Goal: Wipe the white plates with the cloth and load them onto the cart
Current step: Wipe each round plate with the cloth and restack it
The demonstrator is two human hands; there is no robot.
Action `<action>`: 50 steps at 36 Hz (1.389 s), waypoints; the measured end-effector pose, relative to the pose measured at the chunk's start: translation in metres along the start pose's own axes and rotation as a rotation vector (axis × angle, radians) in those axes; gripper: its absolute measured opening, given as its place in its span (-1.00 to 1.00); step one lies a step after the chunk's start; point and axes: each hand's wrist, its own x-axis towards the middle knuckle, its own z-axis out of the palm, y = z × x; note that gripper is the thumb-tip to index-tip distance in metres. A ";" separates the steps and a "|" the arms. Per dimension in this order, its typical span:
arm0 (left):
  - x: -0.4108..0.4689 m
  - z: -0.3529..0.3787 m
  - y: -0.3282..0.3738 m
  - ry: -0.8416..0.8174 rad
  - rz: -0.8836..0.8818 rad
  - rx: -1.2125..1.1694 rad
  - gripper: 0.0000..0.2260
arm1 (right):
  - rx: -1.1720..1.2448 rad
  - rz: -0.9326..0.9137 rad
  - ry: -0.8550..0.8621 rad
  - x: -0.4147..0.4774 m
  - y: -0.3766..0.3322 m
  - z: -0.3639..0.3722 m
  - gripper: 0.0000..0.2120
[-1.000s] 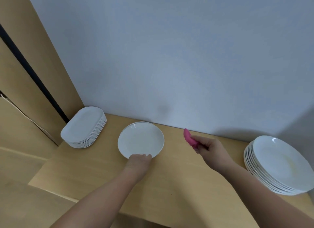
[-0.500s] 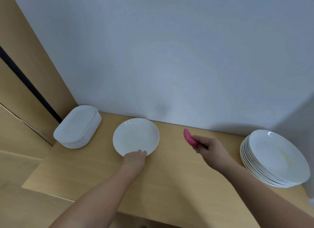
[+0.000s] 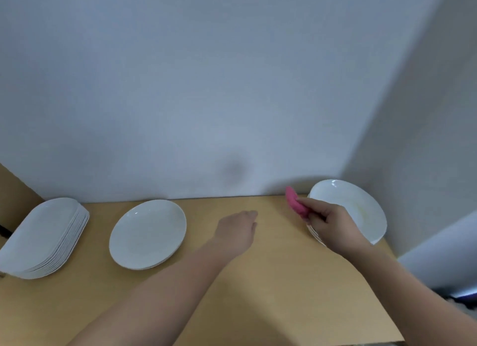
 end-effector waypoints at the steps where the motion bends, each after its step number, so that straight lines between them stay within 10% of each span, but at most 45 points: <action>1: 0.007 0.002 0.012 -0.010 0.031 0.012 -0.75 | 0.002 0.005 0.025 -0.004 0.006 -0.010 -0.53; 50: 0.126 0.048 0.170 -0.085 -0.574 -0.668 -0.82 | 0.163 0.056 0.204 -0.028 0.127 -0.168 -0.51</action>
